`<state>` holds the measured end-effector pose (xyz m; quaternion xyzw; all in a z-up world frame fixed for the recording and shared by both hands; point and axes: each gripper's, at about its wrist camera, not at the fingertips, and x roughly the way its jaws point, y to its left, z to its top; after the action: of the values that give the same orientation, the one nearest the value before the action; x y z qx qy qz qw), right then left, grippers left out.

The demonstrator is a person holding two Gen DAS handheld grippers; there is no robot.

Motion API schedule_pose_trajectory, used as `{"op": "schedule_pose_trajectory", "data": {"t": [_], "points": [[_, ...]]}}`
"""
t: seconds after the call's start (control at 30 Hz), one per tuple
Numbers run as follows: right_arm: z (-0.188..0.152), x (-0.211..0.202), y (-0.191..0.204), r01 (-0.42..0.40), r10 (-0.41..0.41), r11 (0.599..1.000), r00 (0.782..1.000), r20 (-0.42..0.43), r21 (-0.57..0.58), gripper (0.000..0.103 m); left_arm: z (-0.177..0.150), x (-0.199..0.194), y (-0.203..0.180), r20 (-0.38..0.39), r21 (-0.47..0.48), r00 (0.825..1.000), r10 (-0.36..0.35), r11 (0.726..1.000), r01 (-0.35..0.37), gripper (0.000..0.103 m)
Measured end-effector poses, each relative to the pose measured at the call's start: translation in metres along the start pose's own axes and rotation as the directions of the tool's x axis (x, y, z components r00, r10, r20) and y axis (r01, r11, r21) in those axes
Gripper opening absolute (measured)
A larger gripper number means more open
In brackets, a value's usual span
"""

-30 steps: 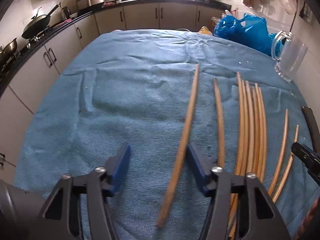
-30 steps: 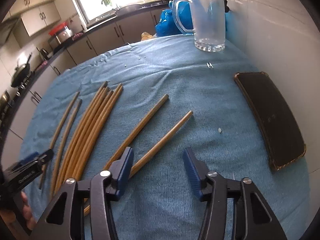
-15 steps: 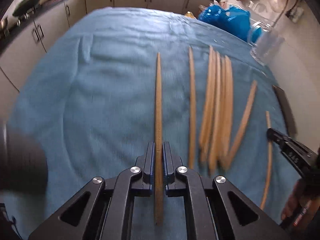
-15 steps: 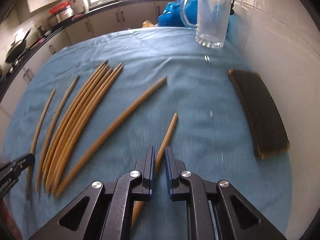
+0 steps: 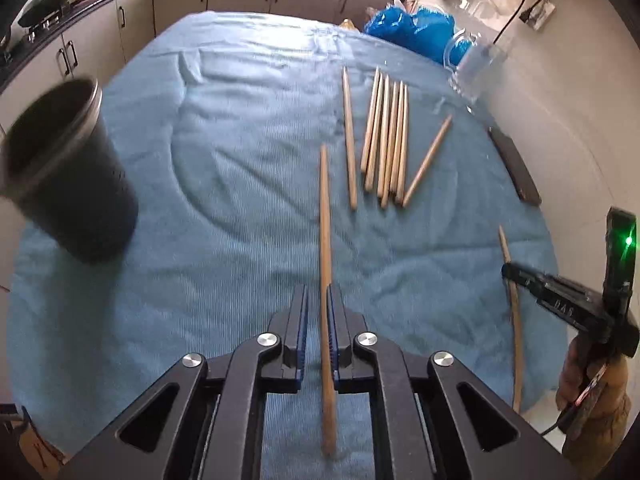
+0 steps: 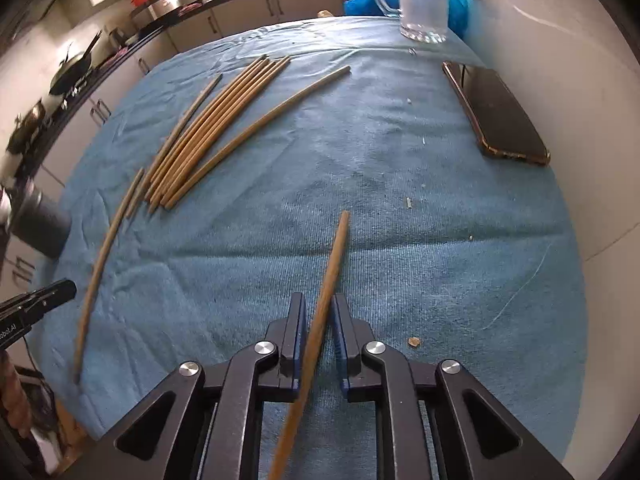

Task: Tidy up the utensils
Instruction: 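Lift the chopsticks and carry both tools toward the black cup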

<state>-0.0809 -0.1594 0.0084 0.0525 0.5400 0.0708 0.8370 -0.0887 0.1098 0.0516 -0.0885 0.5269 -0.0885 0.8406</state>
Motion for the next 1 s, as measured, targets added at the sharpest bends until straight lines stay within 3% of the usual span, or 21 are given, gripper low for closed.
{"op": "schedule_pose_trajectory", "data": {"t": [0.07,0.17,0.37,0.67,0.9,0.97,1.0], "points": [[0.004,0.003,0.0,0.002,-0.002,1.0,1.0,-0.002,0.005,0.018,0.014,0.007,-0.002,0.003,0.008,1.0,0.013,1.0,-0.013,0.019],[0.015,0.008,0.002,0.025,-0.025,1.0,1.0,-0.011,-0.001,0.018,0.04,0.029,-0.005,0.011,0.02,0.997,0.075,0.997,-0.075,0.019],[0.034,0.017,0.005,0.051,-0.051,0.999,0.997,-0.05,-0.011,0.018,0.076,0.07,-0.007,-0.028,-0.018,0.998,0.063,0.998,-0.064,0.019],[0.039,0.021,0.003,0.039,-0.041,0.999,0.996,-0.084,-0.026,0.018,0.095,0.077,-0.007,-0.055,-0.007,0.997,0.054,0.999,-0.054,0.019],[0.044,0.026,0.01,0.071,-0.077,0.996,0.986,-0.147,-0.049,0.018,0.104,0.084,-0.022,-0.066,0.052,0.992,0.105,0.994,-0.101,0.019],[0.047,0.029,0.015,0.093,-0.104,0.993,0.98,-0.169,-0.072,0.021,0.105,0.087,-0.029,-0.075,0.096,0.988,0.134,0.987,-0.127,0.023],[0.049,0.031,0.018,0.098,-0.111,0.992,0.977,-0.18,-0.078,0.022,0.105,0.088,-0.032,-0.08,0.117,0.987,0.137,0.985,-0.127,0.029]]}}
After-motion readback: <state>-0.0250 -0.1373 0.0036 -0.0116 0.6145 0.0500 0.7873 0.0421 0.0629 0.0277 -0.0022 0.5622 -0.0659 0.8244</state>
